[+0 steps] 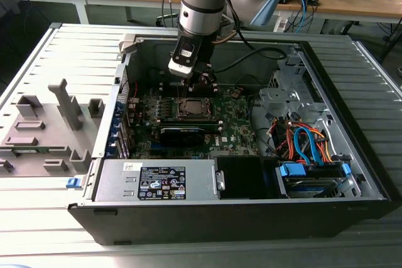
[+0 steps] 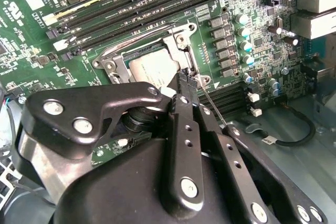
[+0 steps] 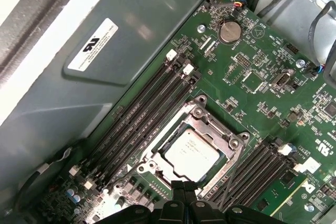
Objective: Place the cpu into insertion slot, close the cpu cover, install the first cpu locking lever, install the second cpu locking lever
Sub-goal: 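Install the first cpu locking lever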
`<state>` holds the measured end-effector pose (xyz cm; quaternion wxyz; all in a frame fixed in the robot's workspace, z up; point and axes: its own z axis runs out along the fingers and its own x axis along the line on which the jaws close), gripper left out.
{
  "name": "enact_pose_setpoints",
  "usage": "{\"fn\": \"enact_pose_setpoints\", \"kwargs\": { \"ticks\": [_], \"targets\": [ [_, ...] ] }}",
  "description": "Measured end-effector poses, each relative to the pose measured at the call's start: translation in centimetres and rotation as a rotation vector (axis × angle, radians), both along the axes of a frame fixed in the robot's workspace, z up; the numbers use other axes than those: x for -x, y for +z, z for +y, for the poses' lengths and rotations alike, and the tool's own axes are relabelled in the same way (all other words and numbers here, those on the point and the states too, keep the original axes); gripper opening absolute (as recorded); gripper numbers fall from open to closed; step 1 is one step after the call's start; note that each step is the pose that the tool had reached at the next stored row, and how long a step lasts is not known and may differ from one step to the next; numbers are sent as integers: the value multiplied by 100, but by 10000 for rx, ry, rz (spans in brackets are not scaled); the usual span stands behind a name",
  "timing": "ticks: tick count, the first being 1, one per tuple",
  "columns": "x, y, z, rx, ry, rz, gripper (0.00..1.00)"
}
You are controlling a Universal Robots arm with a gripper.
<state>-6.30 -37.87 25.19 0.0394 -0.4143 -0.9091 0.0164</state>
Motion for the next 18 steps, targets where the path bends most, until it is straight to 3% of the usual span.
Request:
{"fn": "enact_pose_setpoints", "kwargs": {
  "ticks": [18],
  "targets": [
    [0,0,0,0,240,0,11]
  ]
}}
